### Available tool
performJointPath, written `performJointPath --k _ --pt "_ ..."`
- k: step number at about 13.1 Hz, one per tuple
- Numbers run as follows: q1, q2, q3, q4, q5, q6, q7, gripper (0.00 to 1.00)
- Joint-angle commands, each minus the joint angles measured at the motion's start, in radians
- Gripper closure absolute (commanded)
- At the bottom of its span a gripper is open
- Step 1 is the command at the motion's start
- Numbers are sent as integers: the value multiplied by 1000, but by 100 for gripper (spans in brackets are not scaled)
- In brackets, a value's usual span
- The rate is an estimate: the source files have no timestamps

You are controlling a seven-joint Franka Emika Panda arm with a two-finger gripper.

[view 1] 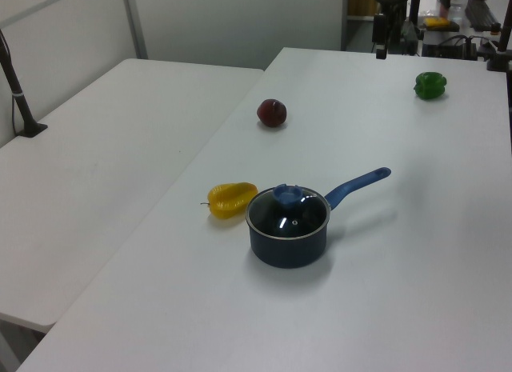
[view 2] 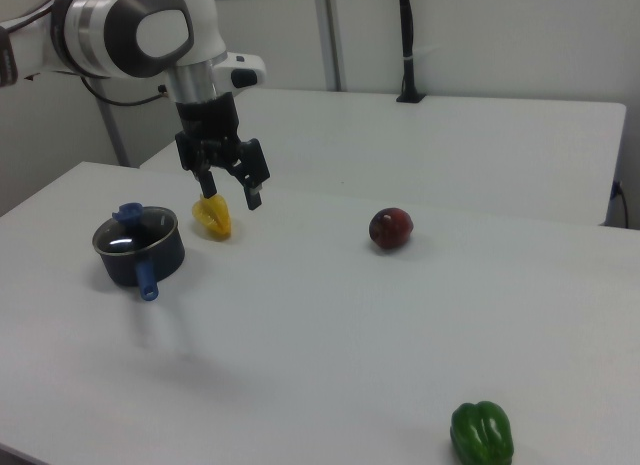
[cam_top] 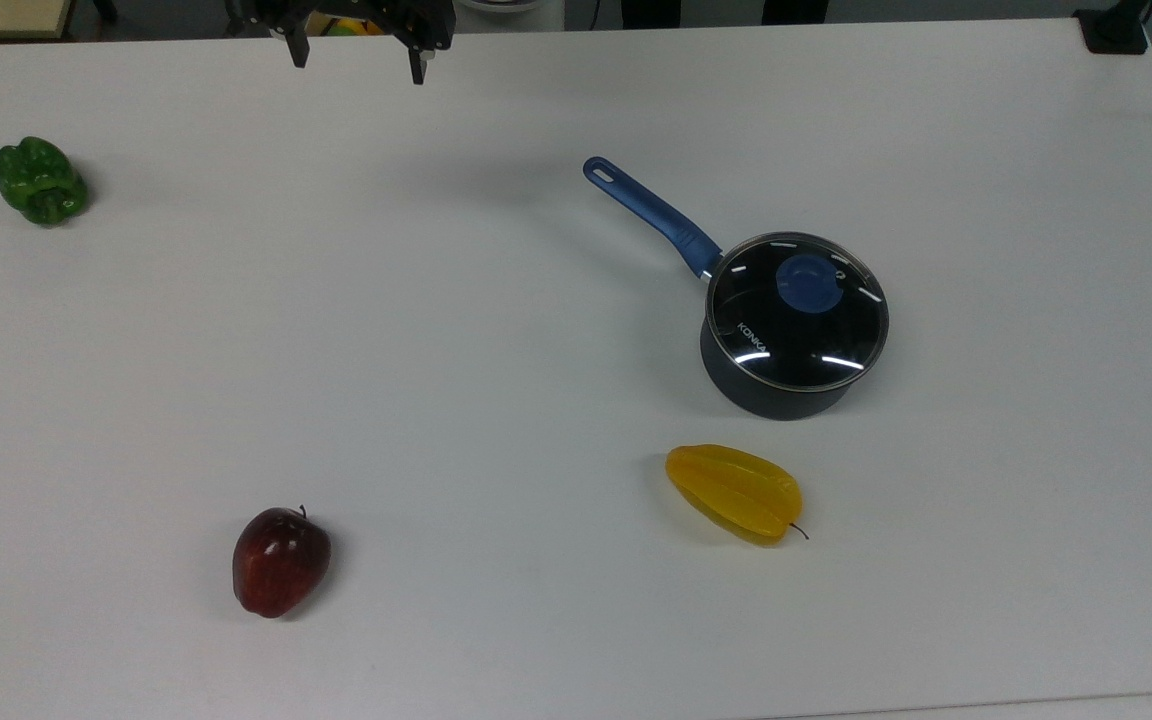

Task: Open lid
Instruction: 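Move the gripper over the saucepan and lower it to the blue lid knob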

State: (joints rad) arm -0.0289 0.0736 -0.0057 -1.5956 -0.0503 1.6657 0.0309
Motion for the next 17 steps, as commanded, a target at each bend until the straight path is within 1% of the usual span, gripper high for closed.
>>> performJointPath --k 1,5,7,8,11,12,13,14,17 --pt "-23 -26 7 -29 20 17 7 0" --pt "-8 -18 9 -27 21 20 9 0" --pt "3 0 22 -2 26 37 17 0" --pt "53 15 26 8 30 69 29 0" --pt "134 26 29 8 46 156 57 0" --pt "182 38 29 8 65 189 61 0" --pt "214 46 30 6 69 221 66 0" --pt "269 70 32 6 66 279 95 0" --pt "366 118 33 6 46 376 191 0"
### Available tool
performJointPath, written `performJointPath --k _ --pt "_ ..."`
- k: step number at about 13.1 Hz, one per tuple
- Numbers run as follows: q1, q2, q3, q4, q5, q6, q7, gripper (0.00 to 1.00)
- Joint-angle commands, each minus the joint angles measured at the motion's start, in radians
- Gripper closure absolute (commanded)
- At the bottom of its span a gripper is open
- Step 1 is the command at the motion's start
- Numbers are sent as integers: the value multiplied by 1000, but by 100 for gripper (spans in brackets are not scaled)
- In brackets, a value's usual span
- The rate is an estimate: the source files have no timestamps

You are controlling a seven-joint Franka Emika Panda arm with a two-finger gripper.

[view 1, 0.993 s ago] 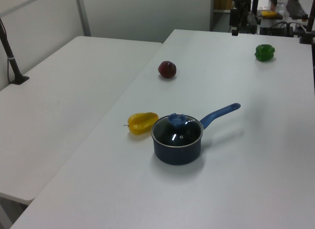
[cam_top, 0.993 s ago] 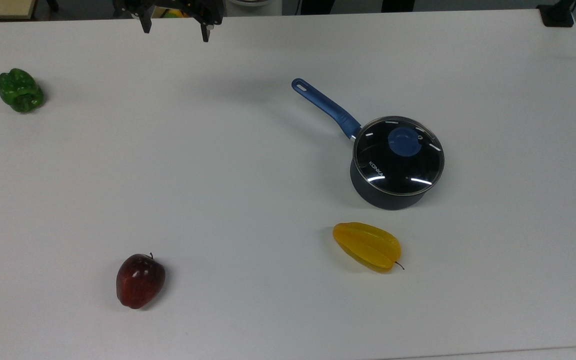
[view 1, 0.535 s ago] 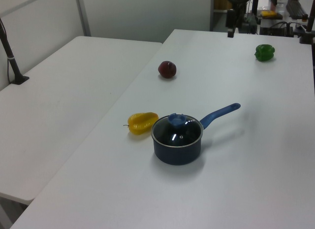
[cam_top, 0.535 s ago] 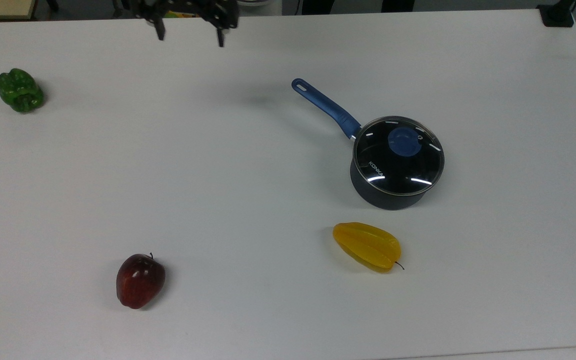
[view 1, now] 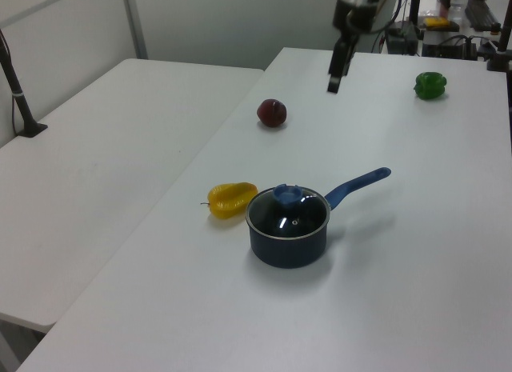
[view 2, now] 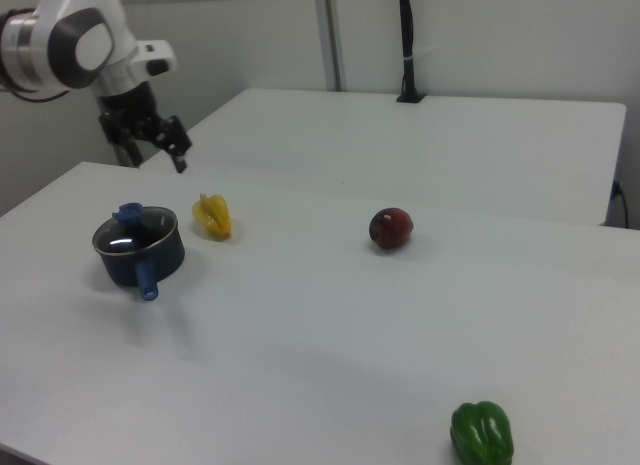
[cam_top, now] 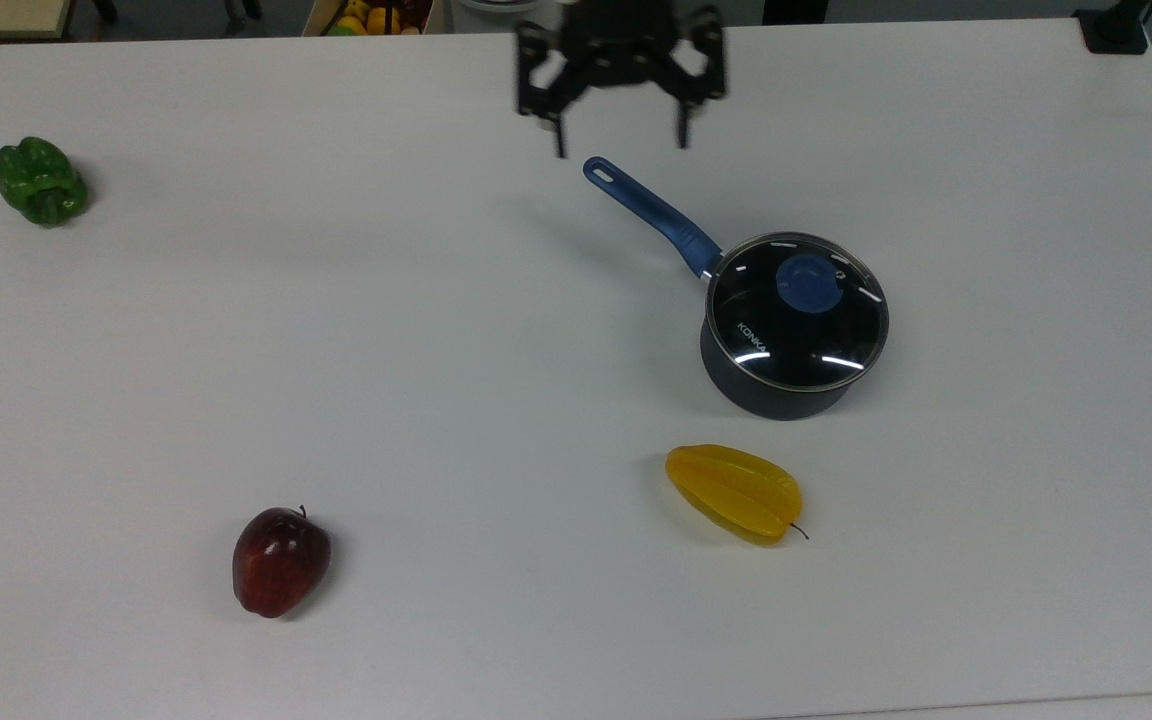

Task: Open lid
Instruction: 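Move the gripper over the saucepan and lower it to the blue lid knob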

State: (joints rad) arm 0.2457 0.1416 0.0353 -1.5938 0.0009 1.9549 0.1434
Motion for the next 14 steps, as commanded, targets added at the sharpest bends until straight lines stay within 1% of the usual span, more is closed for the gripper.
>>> performJointPath --k 1,3,6,7,9,11,14 --pt "121 65 -8 5 -15 108 84 0" --pt "176 110 -8 3 -35 168 87 0" --pt "213 160 -8 2 -36 243 108 0" --pt "227 188 -8 2 -54 274 129 0" --pt "230 225 -8 0 -80 320 177 0" --pt "231 252 -8 0 -113 337 180 0" --pt "233 276 -8 0 -125 345 182 0"
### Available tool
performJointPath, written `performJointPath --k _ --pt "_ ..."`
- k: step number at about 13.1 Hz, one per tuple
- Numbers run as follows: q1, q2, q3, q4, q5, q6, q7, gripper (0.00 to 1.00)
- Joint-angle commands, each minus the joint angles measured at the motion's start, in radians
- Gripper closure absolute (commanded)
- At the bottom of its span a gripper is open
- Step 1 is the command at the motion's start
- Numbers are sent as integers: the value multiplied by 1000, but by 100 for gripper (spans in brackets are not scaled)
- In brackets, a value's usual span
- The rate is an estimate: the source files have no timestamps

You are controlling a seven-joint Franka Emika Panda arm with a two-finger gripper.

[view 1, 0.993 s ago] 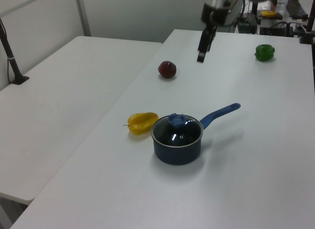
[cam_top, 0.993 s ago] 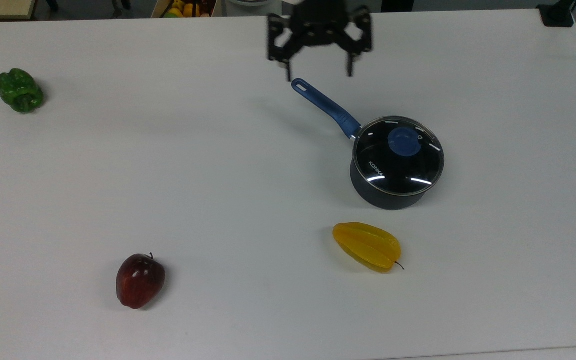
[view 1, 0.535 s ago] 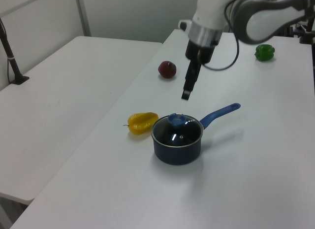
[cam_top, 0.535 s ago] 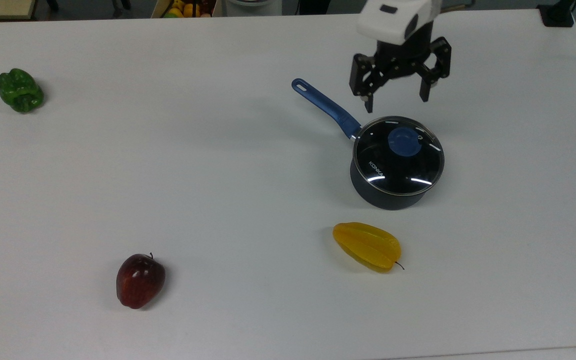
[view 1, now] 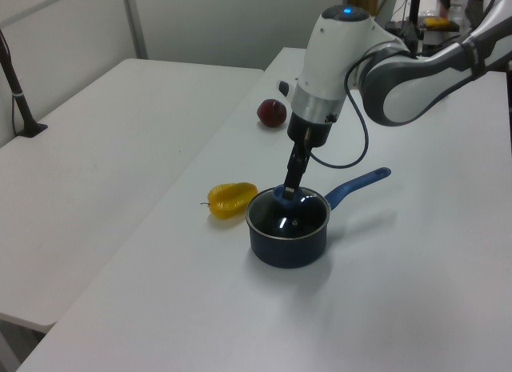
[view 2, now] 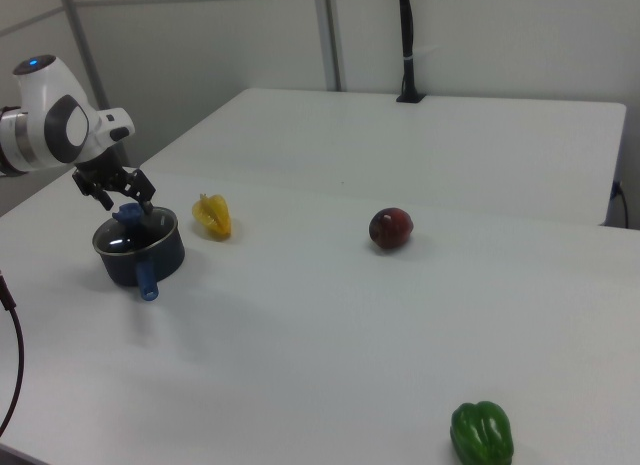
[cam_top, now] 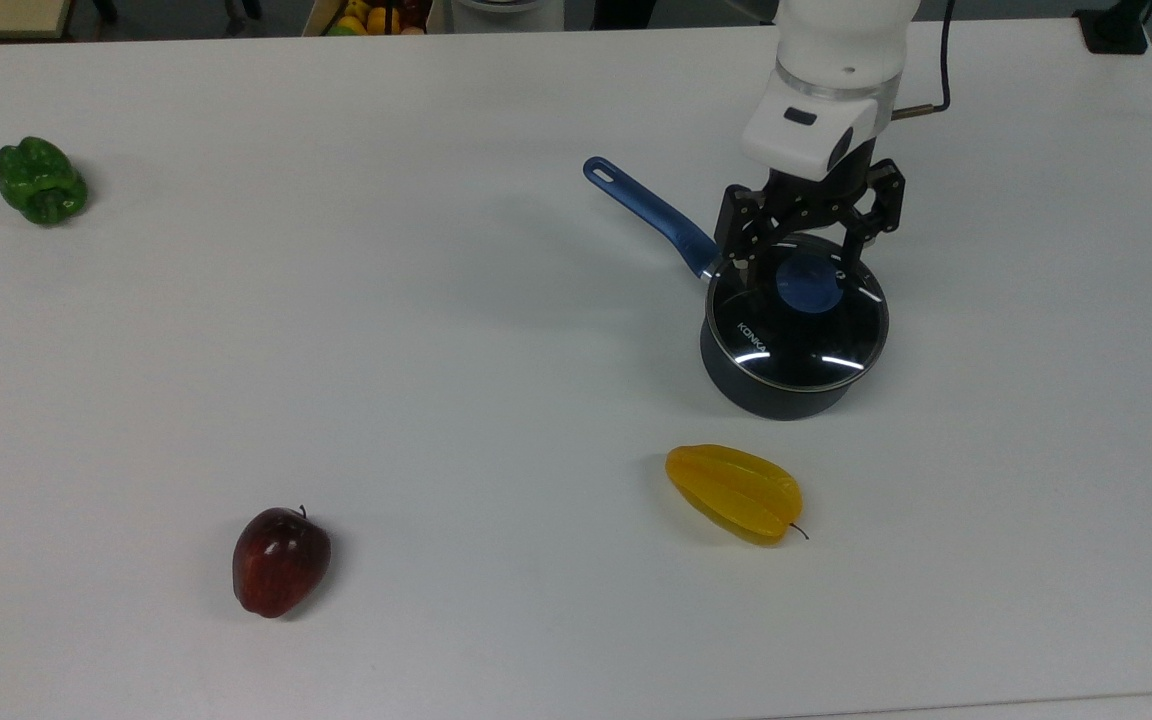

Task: Open lid
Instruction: 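Close the gripper on the blue knob of the glass lid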

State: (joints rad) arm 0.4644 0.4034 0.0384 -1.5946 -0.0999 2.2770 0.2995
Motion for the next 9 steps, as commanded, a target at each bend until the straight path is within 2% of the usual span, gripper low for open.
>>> performJointPath --k 1,3,9 --pt "23 15 -11 1 -26 24 27 0" --pt "33 18 -11 1 -26 36 46 0" --pt "37 31 -11 4 -40 36 43 20"
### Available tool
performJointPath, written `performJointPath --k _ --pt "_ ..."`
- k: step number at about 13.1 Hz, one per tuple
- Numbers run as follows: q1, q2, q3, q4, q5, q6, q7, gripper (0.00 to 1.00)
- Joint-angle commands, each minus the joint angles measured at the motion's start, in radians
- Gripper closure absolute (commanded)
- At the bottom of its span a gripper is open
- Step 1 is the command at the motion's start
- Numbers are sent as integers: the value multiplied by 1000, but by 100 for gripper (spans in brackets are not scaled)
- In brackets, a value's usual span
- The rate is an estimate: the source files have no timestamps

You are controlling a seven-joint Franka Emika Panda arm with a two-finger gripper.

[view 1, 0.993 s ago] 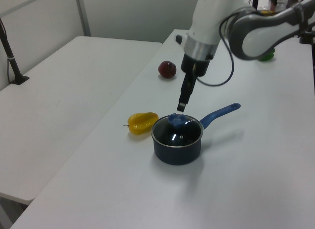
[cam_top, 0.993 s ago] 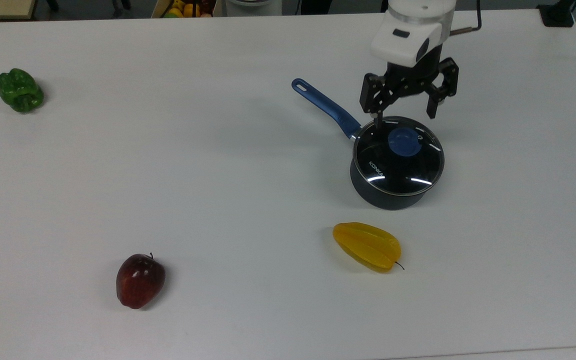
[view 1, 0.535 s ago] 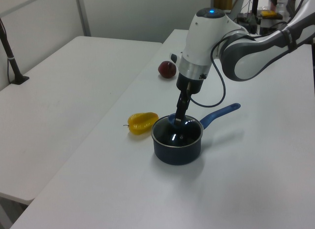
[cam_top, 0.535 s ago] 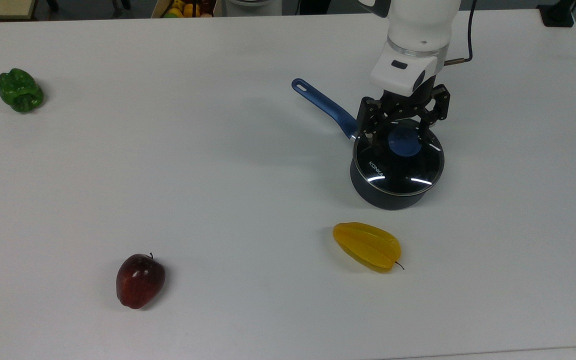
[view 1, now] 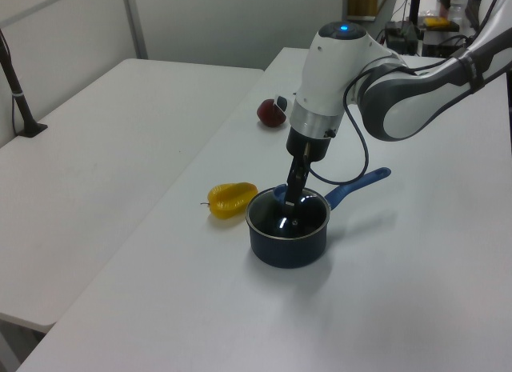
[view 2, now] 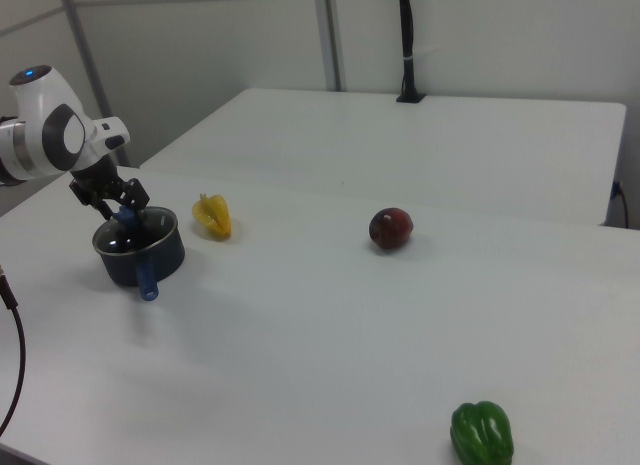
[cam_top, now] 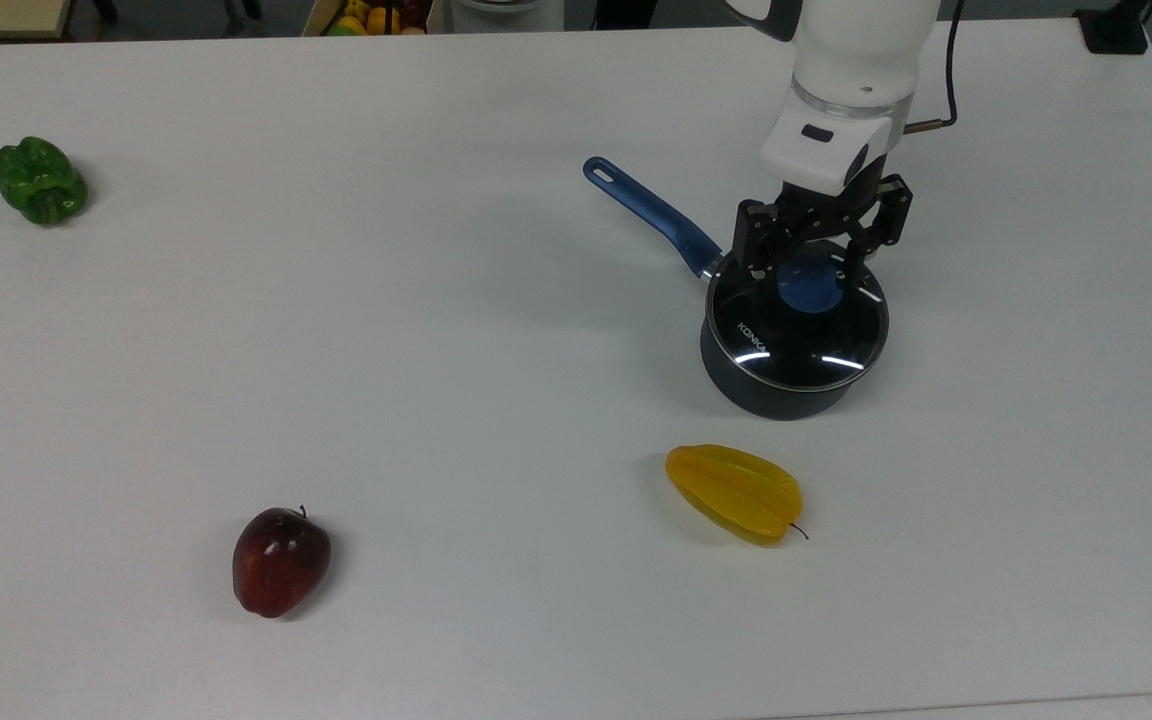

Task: Open lid
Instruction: 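Close the gripper on the blue knob of the glass lid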

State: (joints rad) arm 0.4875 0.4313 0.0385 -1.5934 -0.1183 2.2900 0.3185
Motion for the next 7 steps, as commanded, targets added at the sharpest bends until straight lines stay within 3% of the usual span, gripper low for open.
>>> performJointPath --k 1,5,7 --pt "14 3 -11 3 -21 23 24 21" --pt "14 -3 -11 3 -21 19 25 21" --pt "13 -8 -11 3 -21 16 25 31"
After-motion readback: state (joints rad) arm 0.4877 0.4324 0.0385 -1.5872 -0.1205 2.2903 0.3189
